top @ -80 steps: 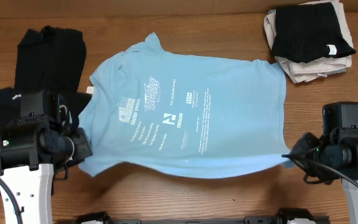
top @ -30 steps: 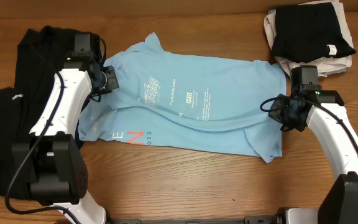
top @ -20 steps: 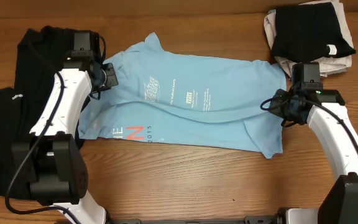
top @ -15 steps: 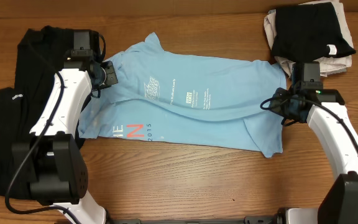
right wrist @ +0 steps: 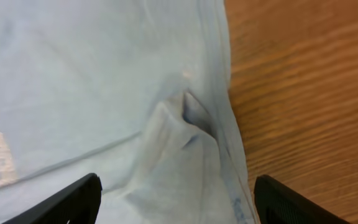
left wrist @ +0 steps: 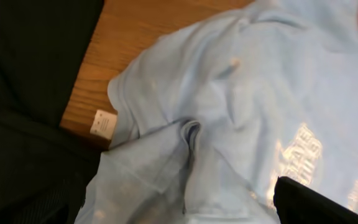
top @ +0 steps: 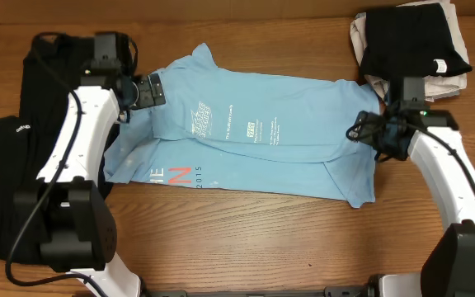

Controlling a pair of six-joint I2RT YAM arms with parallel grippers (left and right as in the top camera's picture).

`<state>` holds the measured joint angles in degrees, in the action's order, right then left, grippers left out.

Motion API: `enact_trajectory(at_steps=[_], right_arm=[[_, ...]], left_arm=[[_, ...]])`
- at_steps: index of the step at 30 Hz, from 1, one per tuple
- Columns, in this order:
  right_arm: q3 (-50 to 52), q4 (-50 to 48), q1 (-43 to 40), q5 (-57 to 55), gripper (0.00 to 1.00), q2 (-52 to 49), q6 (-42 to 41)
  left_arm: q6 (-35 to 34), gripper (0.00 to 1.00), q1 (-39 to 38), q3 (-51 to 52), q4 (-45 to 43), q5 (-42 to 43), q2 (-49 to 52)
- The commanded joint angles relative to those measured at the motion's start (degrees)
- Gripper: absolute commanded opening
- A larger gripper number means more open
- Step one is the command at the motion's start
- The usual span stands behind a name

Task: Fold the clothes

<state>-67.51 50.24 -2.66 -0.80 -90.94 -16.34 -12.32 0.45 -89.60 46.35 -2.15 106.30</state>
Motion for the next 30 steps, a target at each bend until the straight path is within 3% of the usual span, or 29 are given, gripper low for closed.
enact_trajectory(at_steps=[1,4,8,12,19,30], right_arm=[[-7.06,1.36,-0.46,3.76,0.83,-0.11,3.34],[-11.87,4.59,-0.42,6.14,0.84,-0.11,5.38],[-18.91,8.98,-0.31,6.47,0.87,-0.11,7.76],[-24.55,10.01,-0.31,6.45,0.88,-0.13,9.64],[-27.08,4.81,-0.31,6.43,0.88,-3.02,10.62],[-27.06,4.2,-0.31,6.49,0.88,-11.96,10.6]], left_arm=[[6.71,1.0,-0.5,-7.65,0.94,6.58,-1.11],[12.35,1.0,-1.27,-13.64,4.59,15.02,-0.9],[12.96,1.0,-2.25,-23.04,12.81,13.7,-0.09],[13.68,1.0,-2.78,-31.06,14.82,10.86,2.62],[15.1,1.0,-3.21,-40.35,7.96,10.71,14.58],[15.58,1.0,-6.14,-41.4,-9.57,10.54,32.3]])
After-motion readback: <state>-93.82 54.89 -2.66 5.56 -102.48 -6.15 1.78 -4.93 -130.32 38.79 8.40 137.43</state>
